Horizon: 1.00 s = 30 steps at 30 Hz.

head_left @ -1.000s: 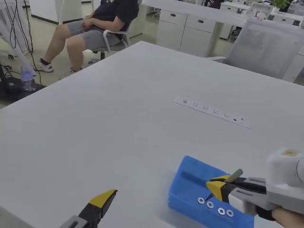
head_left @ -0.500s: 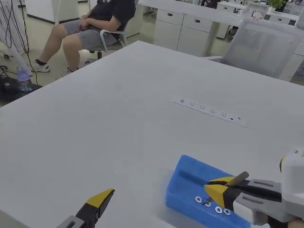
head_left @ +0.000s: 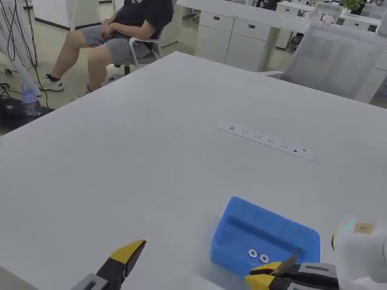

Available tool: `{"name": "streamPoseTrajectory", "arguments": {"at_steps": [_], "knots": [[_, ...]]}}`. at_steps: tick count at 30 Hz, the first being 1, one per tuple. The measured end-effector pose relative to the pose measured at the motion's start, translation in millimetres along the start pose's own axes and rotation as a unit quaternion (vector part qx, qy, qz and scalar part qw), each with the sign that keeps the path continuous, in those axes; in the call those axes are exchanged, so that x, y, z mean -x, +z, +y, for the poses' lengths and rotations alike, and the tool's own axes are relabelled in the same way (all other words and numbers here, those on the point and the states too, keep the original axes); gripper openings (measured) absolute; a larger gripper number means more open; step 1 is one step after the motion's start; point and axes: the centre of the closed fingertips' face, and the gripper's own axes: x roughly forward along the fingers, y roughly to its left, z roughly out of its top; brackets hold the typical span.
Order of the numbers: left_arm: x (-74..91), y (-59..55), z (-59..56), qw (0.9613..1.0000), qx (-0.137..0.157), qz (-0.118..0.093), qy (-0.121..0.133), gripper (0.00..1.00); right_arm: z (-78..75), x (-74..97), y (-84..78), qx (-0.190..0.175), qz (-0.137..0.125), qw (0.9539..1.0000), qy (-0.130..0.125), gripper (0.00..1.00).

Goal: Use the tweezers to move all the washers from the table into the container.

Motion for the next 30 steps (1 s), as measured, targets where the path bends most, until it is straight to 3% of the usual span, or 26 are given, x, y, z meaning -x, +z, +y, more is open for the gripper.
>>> {"name": "streamPoseTrajectory", "arguments": {"at_steps": [5,15,22,30], "knots": [[0.3,-0.2,0.3,1.0000,0.000,0.000,0.000,0.99,9.5,-5.2,-10.2,-0.014,0.015,0.9996,0.022,0.04],[0.4,-0.9,0.6,1.0000,0.000,0.001,0.000,0.99,14.9,-12.1,-21.8,-0.013,0.033,0.9989,0.030,0.04],[0.0,-0.7,0.1,1.0000,0.000,0.001,0.000,0.99,17.3,-12.3,-25.3,0.008,0.041,0.9989,0.022,0.04],[0.0,-0.6,0.1,1.0000,0.000,0.000,0.000,0.99,34.2,-13.2,-30.6,0.053,0.040,0.9976,0.023,0.04]]}}
